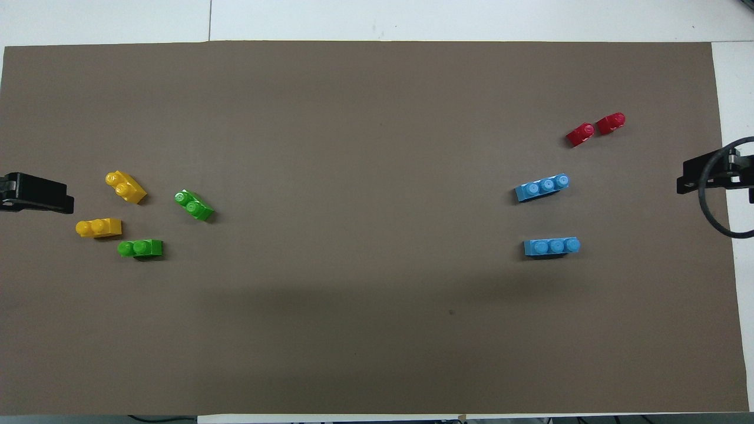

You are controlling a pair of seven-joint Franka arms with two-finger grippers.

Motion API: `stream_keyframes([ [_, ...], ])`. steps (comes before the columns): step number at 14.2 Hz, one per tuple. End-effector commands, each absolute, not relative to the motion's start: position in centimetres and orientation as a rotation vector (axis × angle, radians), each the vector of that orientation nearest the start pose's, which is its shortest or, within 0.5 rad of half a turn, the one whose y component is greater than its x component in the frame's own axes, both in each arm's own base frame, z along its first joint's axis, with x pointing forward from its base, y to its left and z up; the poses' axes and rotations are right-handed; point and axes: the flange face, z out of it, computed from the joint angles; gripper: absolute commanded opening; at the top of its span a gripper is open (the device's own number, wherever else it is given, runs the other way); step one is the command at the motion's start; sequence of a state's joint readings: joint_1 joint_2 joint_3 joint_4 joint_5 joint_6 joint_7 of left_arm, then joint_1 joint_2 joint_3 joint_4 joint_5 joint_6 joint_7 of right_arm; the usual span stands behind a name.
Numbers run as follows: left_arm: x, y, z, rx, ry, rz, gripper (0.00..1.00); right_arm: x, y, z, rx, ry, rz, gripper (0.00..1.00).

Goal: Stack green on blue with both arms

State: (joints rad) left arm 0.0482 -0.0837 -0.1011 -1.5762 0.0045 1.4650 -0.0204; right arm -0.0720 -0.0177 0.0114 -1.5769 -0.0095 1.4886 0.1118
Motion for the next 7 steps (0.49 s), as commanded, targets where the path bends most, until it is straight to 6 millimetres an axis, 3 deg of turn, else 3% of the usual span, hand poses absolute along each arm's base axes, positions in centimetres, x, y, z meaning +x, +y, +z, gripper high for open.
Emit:
stream_keyframes([
  [1, 50.82, -2.81, 65.83, -3.124, 0.063, 0.015, 1.0, 53.58, -3.65, 62.39, -3.116, 0.309, 0.092, 1.0],
  [7, 50.64, -2.73, 65.78, -3.124, 0.013, 0.026, 1.0, 53.22, -3.64, 62.55, -3.118, 0.304, 0.097, 1.0],
])
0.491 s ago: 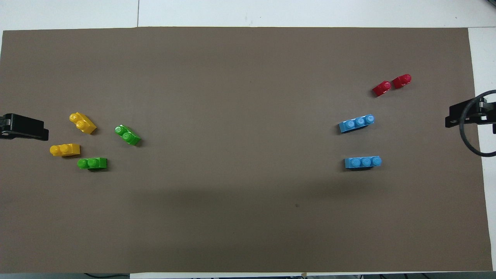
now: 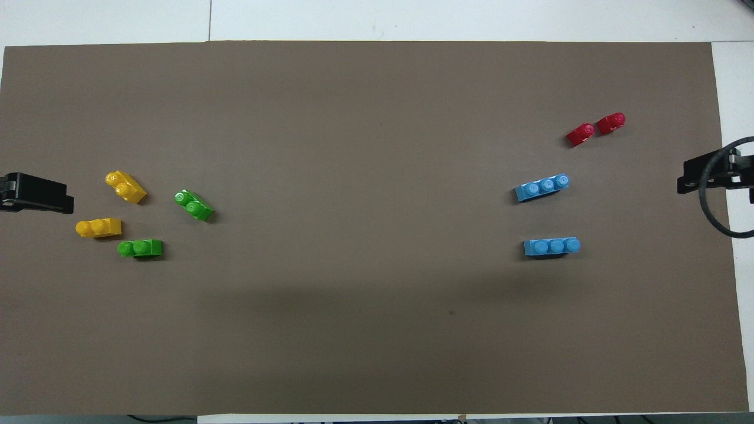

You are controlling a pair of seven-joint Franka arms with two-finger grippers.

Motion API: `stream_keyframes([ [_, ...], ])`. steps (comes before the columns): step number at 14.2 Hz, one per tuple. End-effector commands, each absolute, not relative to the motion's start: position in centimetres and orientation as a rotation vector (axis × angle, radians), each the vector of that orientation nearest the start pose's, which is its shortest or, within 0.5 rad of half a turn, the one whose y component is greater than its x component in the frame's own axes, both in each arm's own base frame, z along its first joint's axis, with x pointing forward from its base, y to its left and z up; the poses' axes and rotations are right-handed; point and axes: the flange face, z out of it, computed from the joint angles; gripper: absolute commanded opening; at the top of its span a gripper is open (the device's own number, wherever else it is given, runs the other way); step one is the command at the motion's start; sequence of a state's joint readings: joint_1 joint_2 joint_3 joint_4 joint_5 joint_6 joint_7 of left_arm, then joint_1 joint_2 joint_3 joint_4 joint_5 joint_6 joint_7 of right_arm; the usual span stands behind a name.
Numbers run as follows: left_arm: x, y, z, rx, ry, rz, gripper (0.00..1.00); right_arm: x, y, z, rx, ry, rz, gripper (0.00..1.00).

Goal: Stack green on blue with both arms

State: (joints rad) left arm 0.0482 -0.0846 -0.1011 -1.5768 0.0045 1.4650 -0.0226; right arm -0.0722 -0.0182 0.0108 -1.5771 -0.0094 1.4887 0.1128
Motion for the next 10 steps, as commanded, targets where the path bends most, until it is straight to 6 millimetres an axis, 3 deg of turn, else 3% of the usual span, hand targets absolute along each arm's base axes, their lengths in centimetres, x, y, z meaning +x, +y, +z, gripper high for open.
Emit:
stream_keyframes([
  [1, 50.4, -2.7, 65.6, -3.122, -0.035, 0.035, 1.0, 53.2, -3.7, 62.5, -3.118, 0.307, 0.099, 1.0],
  [3, 49.8, -2.8, 64.6, -3.115, -0.12, 0.053, 1.0, 53.1, -5.6, 62.4, -3.119, 0.271, 0.091, 1.0],
  [4, 49.5, -2.6, 64.1, -3.113, -0.158, 0.044, 1.0, 53.4, -5.8, 62.6, -3.122, 0.214, 0.05, 1.0],
  [6, 48.8, -3.2, 62.3, -3.117, -0.356, 0.02, 1.0, 53.9, -5.8, 62.6, -3.119, 0.263, -0.003, 0.99],
  [8, 48.4, -3.7, 59.6, -3.109, -0.604, -0.045, 1.0, 54.5, -5.4, 62.0, -3.094, 0.47, -0.011, 0.96],
  [10, 48.1, -3.7, 56.8, -3.069, -0.782, -0.049, 1.0, 55.4, -5.0, 60.8, -2.997, 0.798, 0.003, 0.95],
])
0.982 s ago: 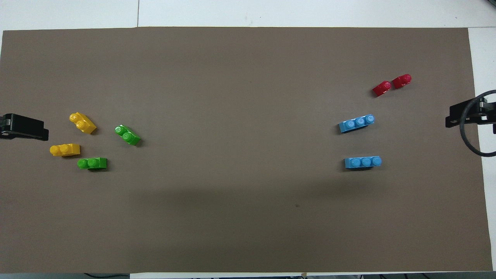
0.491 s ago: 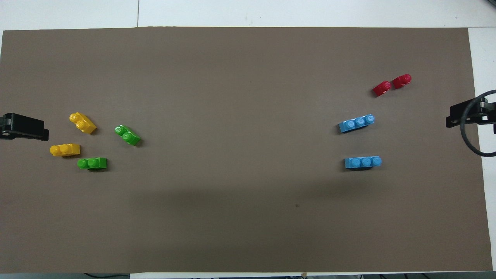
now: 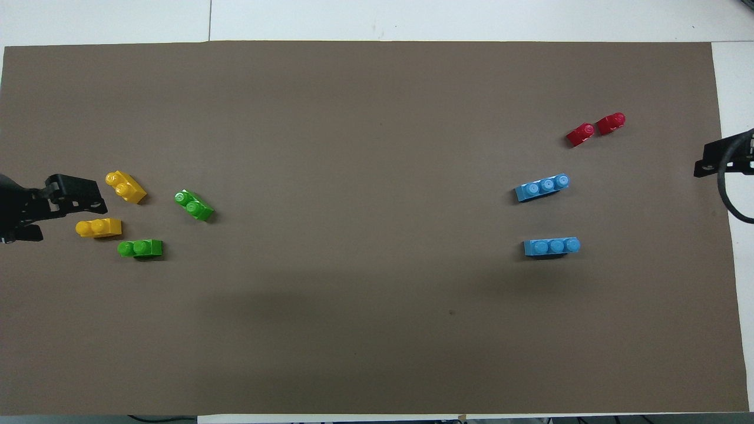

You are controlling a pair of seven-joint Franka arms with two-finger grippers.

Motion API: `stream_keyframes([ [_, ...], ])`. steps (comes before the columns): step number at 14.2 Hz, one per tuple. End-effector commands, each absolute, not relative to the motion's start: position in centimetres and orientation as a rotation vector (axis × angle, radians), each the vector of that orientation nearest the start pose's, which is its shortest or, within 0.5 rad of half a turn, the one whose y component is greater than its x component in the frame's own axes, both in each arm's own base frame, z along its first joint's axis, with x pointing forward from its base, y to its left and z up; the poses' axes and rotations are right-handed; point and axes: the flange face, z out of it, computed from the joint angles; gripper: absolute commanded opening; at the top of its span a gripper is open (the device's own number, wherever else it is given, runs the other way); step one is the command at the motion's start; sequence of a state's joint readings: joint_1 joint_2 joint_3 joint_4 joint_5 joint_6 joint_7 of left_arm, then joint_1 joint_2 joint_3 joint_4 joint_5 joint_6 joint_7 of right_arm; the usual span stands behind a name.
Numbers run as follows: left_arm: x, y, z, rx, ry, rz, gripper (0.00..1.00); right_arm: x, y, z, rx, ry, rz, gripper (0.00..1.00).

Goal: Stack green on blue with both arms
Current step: 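Lower the left gripper onto green brick while the right gripper lowers onto blue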

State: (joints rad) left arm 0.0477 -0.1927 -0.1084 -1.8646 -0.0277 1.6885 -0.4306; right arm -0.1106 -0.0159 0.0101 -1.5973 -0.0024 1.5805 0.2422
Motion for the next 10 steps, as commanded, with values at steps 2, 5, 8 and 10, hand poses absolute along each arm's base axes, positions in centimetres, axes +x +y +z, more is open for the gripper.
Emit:
stream_keyframes([
  [2, 48.7, -4.2, 54.3, -3.043, -0.888, -0.049, 1.0, 56.4, -4.4, 59.1, -2.814, 1.058, 0.085, 0.95],
  [5, 49.3, -4.7, 49.2, -3.007, -1.063, -0.115, 1.0, 58.5, -4.3, 55.5, -2.604, 1.348, 0.21, 0.94],
  [8, 50.9, -5.3, 44.6, -2.971, -1.151, -0.059, 1.0, 60.8, -4.1, 50.8, -2.443, 1.509, 0.326, 0.94],
  [10, 52.3, -6.3, 42.3, -2.955, -1.234, -0.085, 1.0, 61.1, -3.1, 47.1, -2.375, 1.587, 0.443, 0.94],
])
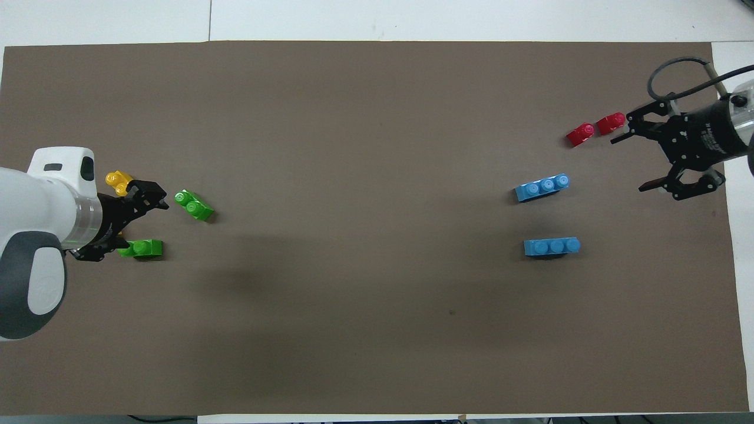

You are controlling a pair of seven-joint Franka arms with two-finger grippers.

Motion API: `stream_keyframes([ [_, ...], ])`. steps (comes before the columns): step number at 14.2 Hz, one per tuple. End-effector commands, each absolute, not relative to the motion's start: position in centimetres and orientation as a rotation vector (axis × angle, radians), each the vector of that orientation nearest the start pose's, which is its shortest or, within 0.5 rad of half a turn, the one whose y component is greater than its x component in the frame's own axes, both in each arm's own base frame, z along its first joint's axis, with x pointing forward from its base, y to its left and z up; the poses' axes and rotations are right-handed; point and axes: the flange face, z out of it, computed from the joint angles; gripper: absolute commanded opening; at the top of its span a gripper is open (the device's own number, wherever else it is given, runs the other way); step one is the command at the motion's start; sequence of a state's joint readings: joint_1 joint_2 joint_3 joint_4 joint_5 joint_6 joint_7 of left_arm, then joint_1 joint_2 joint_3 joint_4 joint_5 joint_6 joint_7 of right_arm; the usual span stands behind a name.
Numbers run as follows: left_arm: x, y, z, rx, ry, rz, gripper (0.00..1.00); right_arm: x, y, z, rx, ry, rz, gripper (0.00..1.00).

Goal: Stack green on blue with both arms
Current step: 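Lower the left gripper onto green brick while the right gripper lowers onto blue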

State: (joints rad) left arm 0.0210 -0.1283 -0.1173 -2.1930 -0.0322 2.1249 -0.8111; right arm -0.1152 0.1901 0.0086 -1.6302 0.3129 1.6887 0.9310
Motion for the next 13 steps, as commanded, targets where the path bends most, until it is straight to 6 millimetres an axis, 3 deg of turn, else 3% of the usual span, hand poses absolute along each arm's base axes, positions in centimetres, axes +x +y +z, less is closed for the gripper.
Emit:
stream_keyframes([
  [1, 52.8, -6.4, 41.3, -2.937, -1.292, -0.09, 1.0, 61.3, -3.1, 45.3, -2.34, 1.61, 0.488, 0.94],
  [6, 54.7, -6.6, 36.7, -2.928, -1.364, -0.126, 1.0, 61.7, -3.9, 40.1, -2.283, 1.677, 0.515, 0.92],
  [9, 55.2, -5.7, 35.9, -2.92, -1.387, -0.144, 1.0, 62.0, -4.7, 37.1, -2.246, 1.69, 0.576, 0.92],
  [13, 55.1, -5.7, 33.9, -2.906, -1.386, -0.1, 1.0, 62.6, -5.0, 34.7, -2.253, 1.68, 0.567, 0.92],
])
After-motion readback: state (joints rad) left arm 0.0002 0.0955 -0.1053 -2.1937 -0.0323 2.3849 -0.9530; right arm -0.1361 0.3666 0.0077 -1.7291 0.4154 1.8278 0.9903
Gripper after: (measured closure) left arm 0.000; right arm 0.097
